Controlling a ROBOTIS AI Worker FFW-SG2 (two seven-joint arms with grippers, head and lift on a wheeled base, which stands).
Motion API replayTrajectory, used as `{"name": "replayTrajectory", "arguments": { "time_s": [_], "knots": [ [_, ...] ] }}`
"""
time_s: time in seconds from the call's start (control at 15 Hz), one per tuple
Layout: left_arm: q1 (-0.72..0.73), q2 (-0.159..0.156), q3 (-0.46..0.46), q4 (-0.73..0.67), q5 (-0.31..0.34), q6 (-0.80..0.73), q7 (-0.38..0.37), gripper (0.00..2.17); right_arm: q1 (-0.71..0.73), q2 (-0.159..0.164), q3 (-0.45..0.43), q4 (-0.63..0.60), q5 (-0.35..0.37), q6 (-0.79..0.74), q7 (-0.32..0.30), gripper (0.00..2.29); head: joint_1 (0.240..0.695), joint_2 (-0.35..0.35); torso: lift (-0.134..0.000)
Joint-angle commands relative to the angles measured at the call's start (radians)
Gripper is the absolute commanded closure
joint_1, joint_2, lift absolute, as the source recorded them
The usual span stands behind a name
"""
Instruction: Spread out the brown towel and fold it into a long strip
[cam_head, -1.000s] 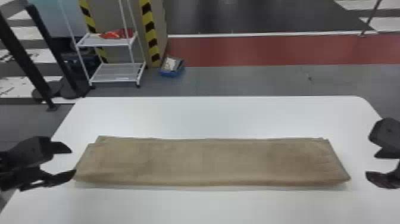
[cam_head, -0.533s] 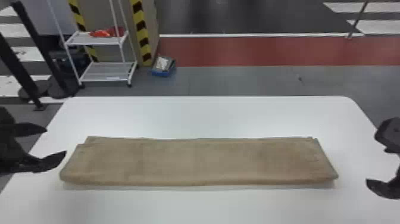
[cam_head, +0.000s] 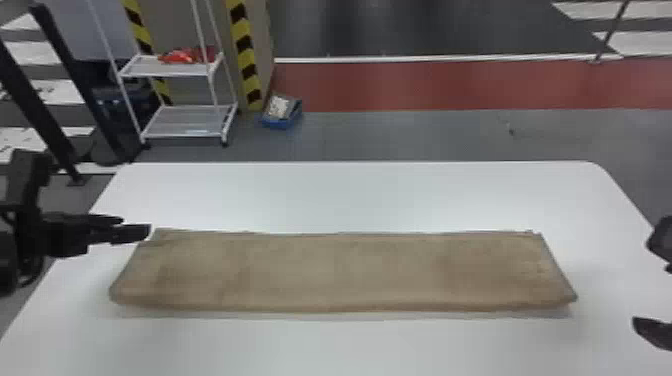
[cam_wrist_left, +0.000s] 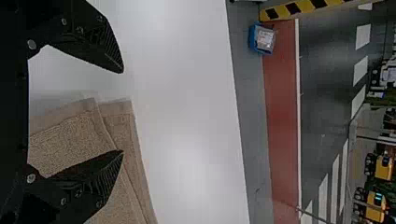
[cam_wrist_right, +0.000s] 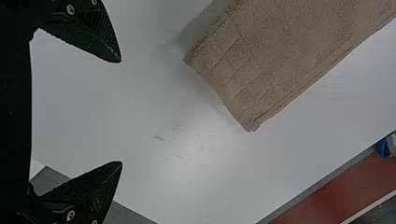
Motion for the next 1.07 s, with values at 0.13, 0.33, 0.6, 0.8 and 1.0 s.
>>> {"name": "replayTrajectory", "arguments": {
  "time_s": [0.13, 0.33, 0.6, 0.8, 1.0],
  "knots": [
    [-0.034, 0.012, -0.051, 0.078, -0.061, 0.002, 0.001, 0.39, 0.015, 0.004, -0.021, -0.001, 0.000, -0.006, 0.000, 0.12, 0.695, 0.026, -0.123],
    [-0.033, 0.037, -0.051, 0.087, -0.069, 0.002, -0.005, 0.39, 0.015, 0.000, -0.026, -0.002, -0.003, -0.009, 0.003, 0.12, 0.695, 0.029, -0.123],
    [-0.030, 0.043, -0.051, 0.098, -0.072, 0.002, -0.033, 0.40, 0.004, -0.004, -0.021, -0.002, -0.006, -0.015, 0.005, 0.12, 0.695, 0.040, -0.123],
    [-0.030, 0.037, -0.052, 0.107, -0.071, 0.002, -0.054, 0.54, -0.002, -0.007, -0.018, -0.004, -0.006, -0.015, 0.009, 0.12, 0.695, 0.039, -0.123],
    [-0.030, 0.031, -0.052, 0.108, -0.058, 0.002, -0.062, 0.54, -0.002, -0.008, -0.018, -0.005, -0.006, -0.015, 0.009, 0.12, 0.695, 0.032, -0.123]
  ]
}}
